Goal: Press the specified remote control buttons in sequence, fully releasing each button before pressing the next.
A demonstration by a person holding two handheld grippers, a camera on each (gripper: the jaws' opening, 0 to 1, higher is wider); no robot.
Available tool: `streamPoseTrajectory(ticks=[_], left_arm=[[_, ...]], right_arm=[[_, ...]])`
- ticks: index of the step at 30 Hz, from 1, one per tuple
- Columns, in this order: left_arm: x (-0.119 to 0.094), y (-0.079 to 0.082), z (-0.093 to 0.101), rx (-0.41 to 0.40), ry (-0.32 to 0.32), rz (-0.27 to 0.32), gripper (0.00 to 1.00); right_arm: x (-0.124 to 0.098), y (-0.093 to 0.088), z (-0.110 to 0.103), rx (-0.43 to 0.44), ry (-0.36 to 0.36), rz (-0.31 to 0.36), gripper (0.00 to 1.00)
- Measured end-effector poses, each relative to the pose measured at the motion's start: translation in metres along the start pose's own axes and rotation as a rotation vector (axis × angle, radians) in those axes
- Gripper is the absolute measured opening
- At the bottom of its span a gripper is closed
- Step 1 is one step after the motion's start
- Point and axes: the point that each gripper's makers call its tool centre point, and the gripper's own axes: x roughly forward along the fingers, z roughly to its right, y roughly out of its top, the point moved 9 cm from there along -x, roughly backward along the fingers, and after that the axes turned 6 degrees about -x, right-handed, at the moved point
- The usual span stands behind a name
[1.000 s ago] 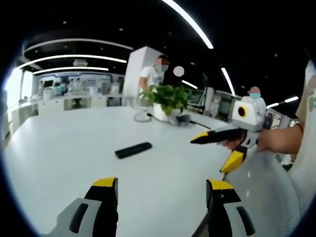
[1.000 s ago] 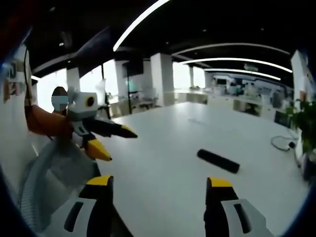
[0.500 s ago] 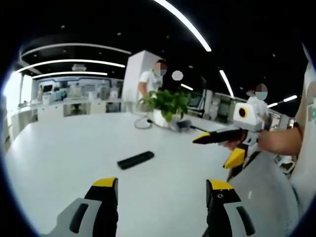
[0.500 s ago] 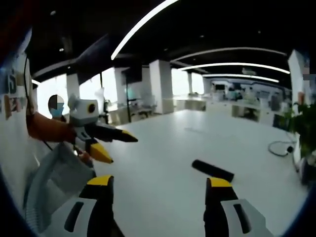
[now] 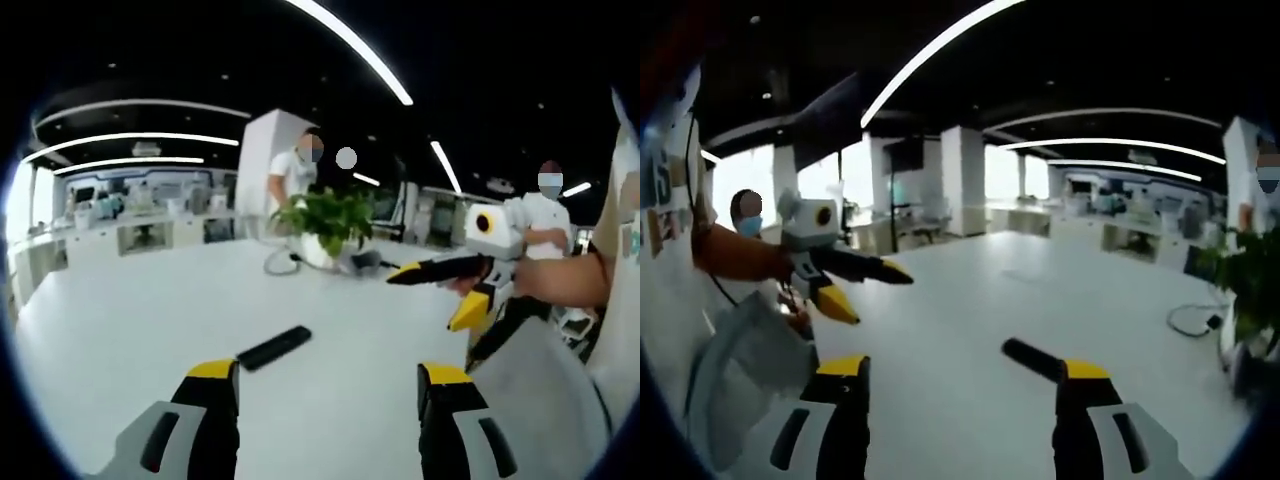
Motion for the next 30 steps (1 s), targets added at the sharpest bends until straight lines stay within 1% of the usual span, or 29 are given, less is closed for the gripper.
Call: streamPoseTrajectory(ticks=[6, 12, 16, 23, 24, 30], left_arm=[[0.008, 0.008, -0.010, 0.026, -0.005, -0.012, 0.74], [0.017, 0.014, -0.020, 0.032, -0.015, -0.019, 0.75], [0.025, 0.015, -0.024, 0.048, -0.029, -0.043, 0.74], [0.038, 0.020, -0.033, 0.076, -0.045, -0.062, 0.74], [0.041, 0.021, -0.035, 0.076, -0.056, -0.063, 0.74], [0.053, 0.024, -0.046, 0.103, -0.075, -0.096, 0.74]], right_arm=[[0.002, 0.000, 0.015, -0.019, 0.001, -0.016, 0.74], [0.006, 0.002, 0.029, -0.032, 0.007, -0.029, 0.73], [0.009, 0.004, 0.039, -0.046, 0.012, -0.045, 0.73], [0.015, 0.009, 0.055, -0.065, 0.020, -0.052, 0.72], [0.015, 0.010, 0.057, -0.068, 0.025, -0.054, 0.72], [0.022, 0.008, 0.073, -0.090, 0.050, -0.089, 0.70]])
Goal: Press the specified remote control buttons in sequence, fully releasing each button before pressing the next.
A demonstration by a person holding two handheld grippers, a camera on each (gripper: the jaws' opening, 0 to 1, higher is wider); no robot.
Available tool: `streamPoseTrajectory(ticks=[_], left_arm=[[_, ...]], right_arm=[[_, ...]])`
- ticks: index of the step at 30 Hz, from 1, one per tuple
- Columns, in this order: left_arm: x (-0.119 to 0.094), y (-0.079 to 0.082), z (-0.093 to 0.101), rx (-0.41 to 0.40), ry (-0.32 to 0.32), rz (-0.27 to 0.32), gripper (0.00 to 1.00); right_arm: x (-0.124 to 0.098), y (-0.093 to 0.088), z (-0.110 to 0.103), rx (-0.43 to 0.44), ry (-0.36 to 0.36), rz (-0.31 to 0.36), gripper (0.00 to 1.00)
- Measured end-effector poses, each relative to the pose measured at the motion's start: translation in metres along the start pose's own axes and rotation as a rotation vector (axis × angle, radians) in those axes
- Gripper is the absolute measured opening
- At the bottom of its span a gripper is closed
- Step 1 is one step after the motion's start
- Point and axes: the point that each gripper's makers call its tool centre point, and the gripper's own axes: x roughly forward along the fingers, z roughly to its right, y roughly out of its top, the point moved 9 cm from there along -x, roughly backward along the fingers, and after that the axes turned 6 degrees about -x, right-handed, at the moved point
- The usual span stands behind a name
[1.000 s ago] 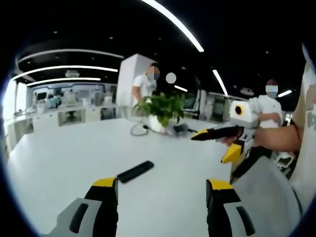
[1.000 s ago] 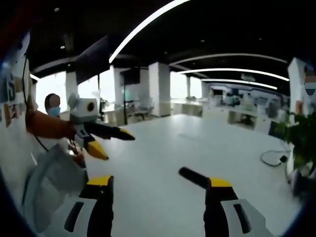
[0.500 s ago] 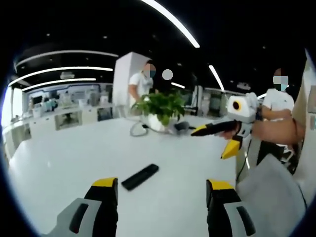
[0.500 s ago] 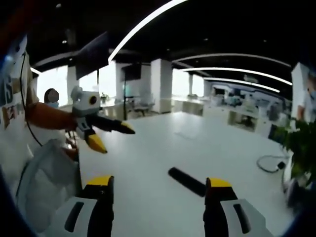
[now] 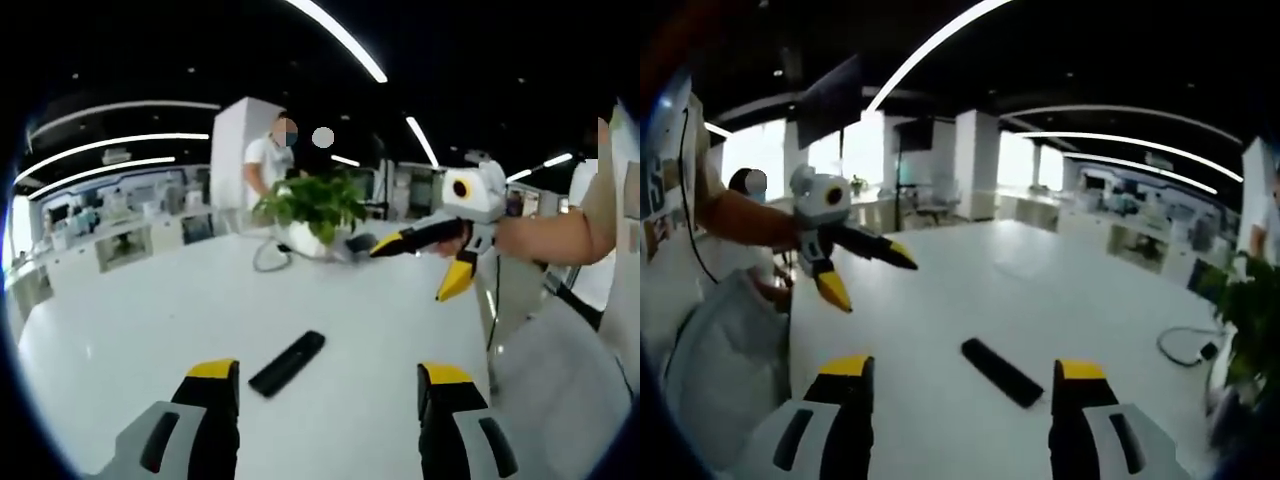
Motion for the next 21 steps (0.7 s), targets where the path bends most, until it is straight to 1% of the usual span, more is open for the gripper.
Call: streamPoseTrajectory(ticks=[9, 14, 21], left_arm=[[0.014, 0.006, -0.011, 0.022, -0.028, -0.020, 0.74], [0.021, 0.005, -0.016, 0.040, -0.053, -0.048, 0.74], [0.028, 0.009, -0.025, 0.055, -0.067, -0.067, 0.73]], right_arm=[[0.008, -0.004, 0.016, -0.022, 0.051, -0.042, 0.68], [0.015, -0.006, 0.021, -0.056, 0.090, -0.080, 0.67], [0.020, -0.011, 0.033, -0.063, 0.125, -0.113, 0.65]])
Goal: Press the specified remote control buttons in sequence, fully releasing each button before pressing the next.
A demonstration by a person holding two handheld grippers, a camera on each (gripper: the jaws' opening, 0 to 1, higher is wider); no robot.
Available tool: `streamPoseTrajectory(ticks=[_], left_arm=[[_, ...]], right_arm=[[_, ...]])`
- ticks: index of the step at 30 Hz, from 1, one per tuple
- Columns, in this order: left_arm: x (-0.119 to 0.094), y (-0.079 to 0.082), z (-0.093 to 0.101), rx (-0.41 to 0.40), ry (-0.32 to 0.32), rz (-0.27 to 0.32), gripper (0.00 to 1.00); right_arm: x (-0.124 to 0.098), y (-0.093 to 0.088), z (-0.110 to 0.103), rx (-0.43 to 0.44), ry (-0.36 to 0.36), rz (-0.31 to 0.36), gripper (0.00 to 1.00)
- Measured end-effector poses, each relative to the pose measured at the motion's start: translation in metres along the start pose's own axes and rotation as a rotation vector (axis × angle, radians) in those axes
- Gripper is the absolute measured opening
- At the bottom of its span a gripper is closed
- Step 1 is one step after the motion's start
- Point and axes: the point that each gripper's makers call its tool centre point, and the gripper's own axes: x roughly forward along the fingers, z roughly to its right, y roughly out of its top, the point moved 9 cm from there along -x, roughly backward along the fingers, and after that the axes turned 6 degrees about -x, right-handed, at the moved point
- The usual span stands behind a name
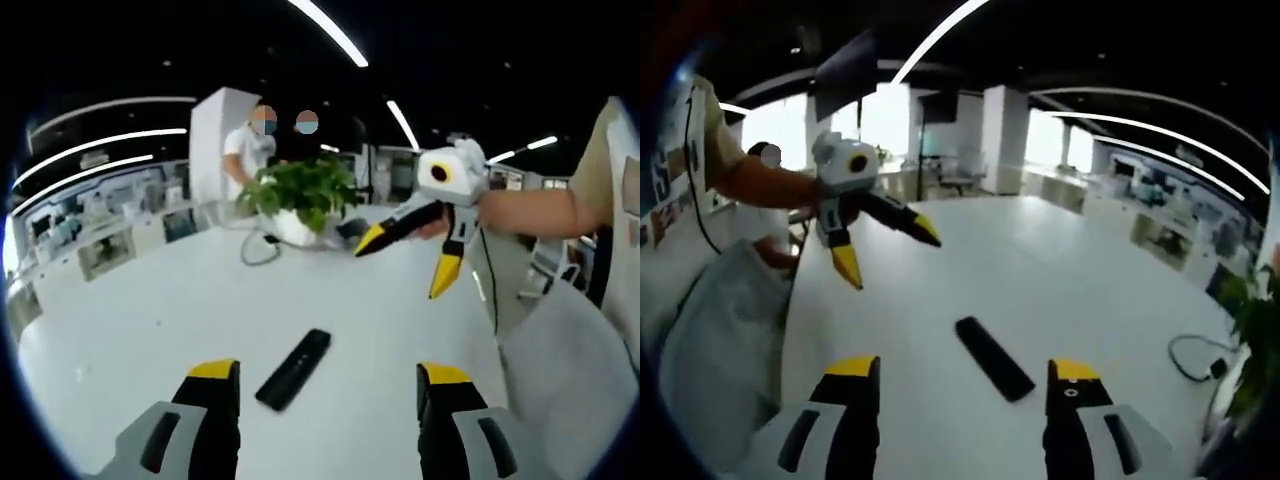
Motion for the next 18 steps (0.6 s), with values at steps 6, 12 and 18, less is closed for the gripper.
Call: streamPoseTrajectory(ticks=[6, 12, 18], left_arm=[[0.007, 0.002, -0.010, 0.008, -0.020, -0.025, 0.73], [0.014, 0.000, -0.015, 0.023, -0.044, -0.054, 0.73], [0.021, -0.001, -0.023, 0.029, -0.051, -0.075, 0.70]], right_arm=[[0.005, -0.003, 0.011, -0.014, 0.028, -0.032, 0.62], [0.009, -0.005, 0.023, -0.027, 0.054, -0.061, 0.58], [0.019, -0.010, 0.031, -0.038, 0.079, -0.093, 0.57]])
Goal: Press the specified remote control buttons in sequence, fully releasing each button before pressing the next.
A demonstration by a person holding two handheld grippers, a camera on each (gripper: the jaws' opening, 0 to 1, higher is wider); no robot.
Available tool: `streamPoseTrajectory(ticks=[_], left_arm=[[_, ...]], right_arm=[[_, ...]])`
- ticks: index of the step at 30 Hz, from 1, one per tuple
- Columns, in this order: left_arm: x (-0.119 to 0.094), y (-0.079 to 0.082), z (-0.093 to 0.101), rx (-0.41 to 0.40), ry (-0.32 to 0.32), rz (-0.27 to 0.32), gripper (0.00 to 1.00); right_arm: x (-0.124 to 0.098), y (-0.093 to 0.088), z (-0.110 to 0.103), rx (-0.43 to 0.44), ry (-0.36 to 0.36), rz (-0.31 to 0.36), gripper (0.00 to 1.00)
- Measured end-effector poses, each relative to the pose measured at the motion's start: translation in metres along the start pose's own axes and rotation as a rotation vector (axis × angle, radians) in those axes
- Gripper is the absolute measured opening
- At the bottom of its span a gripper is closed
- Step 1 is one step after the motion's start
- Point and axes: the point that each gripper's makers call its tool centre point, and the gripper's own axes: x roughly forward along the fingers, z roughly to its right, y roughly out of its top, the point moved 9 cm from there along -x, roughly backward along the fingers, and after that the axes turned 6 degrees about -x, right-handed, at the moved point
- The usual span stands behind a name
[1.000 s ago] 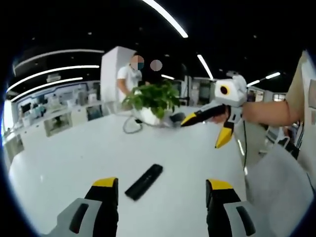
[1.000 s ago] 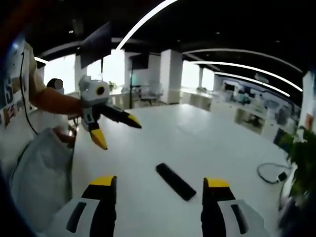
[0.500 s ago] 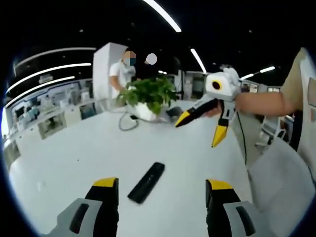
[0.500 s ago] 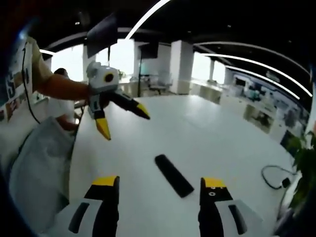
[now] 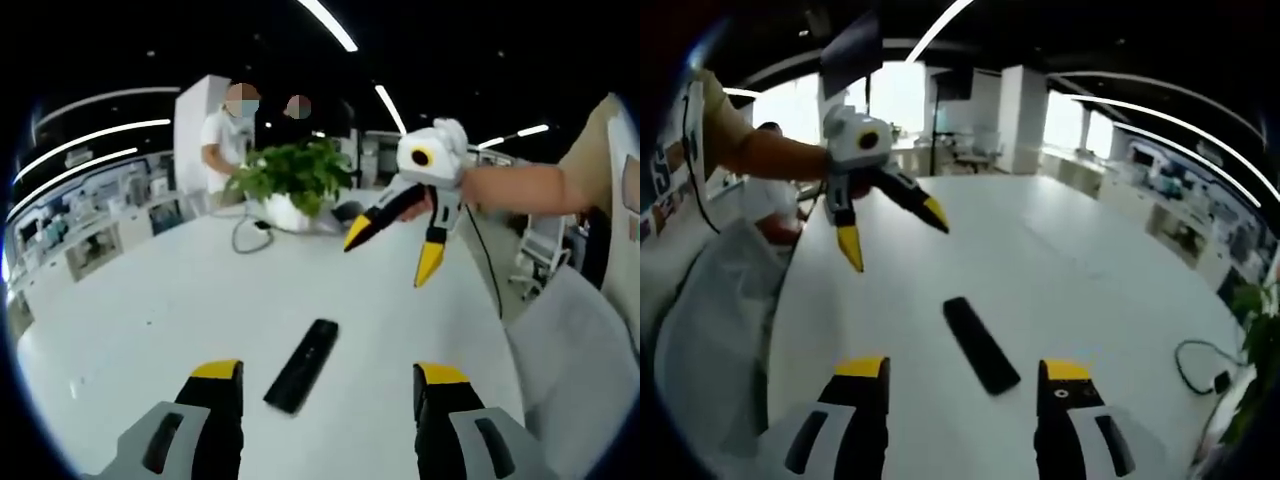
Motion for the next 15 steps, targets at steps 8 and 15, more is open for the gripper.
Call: streamPoseTrajectory(ticks=[8, 15], left_arm=[[0.011, 0.002, -0.016, 0.005, 0.000, -0.025, 0.70], [0.019, 0.003, -0.027, 0.009, -0.007, -0.043, 0.70]], right_arm=[[0.012, -0.005, 0.012, -0.008, 0.028, -0.038, 0.56], [0.020, -0.006, 0.024, -0.018, 0.045, -0.057, 0.54]])
